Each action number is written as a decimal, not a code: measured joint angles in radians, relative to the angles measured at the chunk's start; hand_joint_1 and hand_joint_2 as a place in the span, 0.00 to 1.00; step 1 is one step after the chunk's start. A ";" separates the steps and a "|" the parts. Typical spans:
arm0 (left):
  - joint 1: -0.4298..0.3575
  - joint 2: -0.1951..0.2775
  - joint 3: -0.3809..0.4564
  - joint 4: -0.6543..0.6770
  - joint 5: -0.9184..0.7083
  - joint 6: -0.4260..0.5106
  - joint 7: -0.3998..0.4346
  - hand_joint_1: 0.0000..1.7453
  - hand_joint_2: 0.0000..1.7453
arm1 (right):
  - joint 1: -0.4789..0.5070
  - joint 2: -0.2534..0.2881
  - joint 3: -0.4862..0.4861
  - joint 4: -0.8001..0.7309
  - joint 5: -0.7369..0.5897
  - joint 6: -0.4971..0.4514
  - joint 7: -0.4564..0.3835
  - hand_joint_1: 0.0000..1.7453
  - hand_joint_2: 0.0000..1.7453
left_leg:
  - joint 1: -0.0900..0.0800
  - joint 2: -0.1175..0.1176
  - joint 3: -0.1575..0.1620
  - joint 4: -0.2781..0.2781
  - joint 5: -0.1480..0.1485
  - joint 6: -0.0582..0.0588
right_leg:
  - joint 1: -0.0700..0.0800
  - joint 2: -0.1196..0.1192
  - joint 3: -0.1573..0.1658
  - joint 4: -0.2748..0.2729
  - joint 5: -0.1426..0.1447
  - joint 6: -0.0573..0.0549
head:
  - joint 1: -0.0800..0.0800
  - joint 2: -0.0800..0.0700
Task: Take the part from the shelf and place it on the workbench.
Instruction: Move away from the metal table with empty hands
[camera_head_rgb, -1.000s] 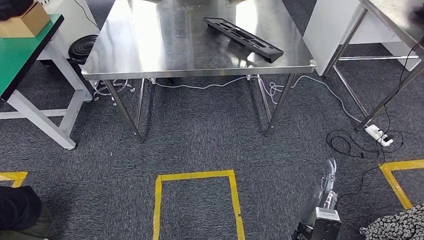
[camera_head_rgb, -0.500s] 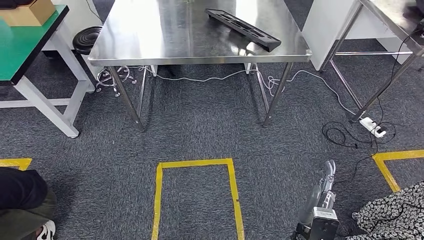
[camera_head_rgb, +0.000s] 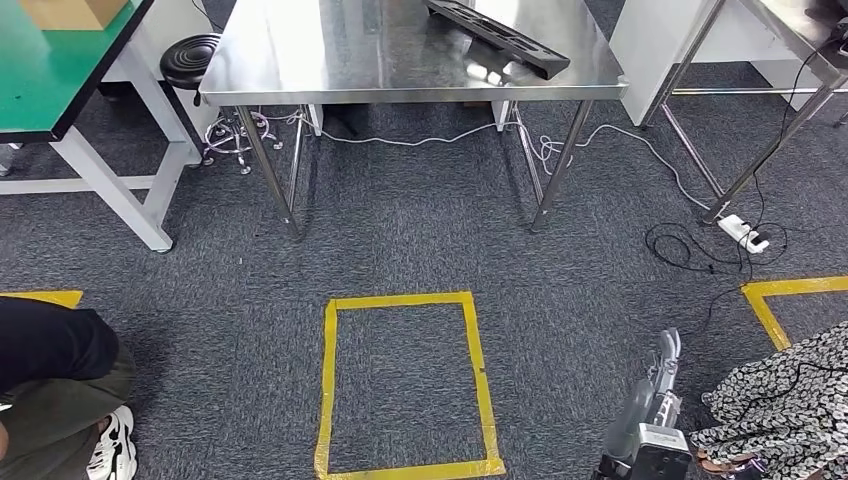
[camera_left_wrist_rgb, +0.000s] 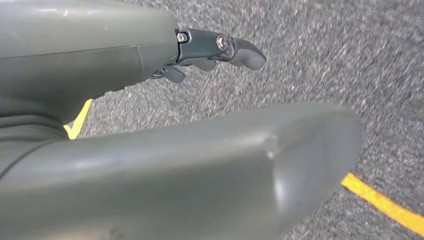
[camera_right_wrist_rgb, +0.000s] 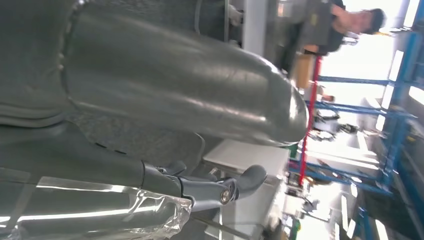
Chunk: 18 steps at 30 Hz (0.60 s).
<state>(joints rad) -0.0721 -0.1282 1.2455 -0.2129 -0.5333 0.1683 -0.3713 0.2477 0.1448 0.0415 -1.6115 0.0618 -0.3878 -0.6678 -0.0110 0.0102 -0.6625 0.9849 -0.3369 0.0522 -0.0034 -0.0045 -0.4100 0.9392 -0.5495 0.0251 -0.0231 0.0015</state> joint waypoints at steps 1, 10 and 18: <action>0.001 0.000 0.000 0.000 0.000 0.000 -0.001 0.00 0.00 | 0.002 0.000 -0.001 -0.003 -0.001 0.000 0.001 0.00 0.00 | 0.000 0.001 -0.003 -0.004 0.013 -0.006 | 0.004 0.000 0.004 -0.022 0.002 -0.004 | -0.002 0.000; 0.018 0.006 -0.011 0.001 -0.013 -0.013 -0.035 0.00 0.00 | 0.015 0.000 -0.017 -0.004 -0.020 -0.003 0.004 0.00 0.00 | 0.042 -0.009 -0.042 0.272 -0.162 -0.067 | -0.026 -0.007 -0.072 -0.014 0.074 -0.037 | -0.010 0.000; 0.016 0.008 -0.021 0.001 -0.018 -0.014 -0.039 0.00 0.00 | 0.025 0.001 -0.030 -0.016 -0.022 -0.010 0.008 0.00 0.00 | 0.038 -0.014 0.122 0.022 -0.141 -0.056 | -0.015 -0.003 -0.132 0.036 0.088 0.003 | -0.008 0.000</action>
<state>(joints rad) -0.0559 -0.1205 1.2250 -0.2117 -0.5509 0.1547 -0.4105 0.2726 0.1456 0.0114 -1.6276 0.0400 -0.3981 -0.6602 0.0274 -0.0042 -0.5409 1.0073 -0.4777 -0.0042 -0.0180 -0.0080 -0.5415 0.9753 -0.4610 0.0277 -0.0307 0.0015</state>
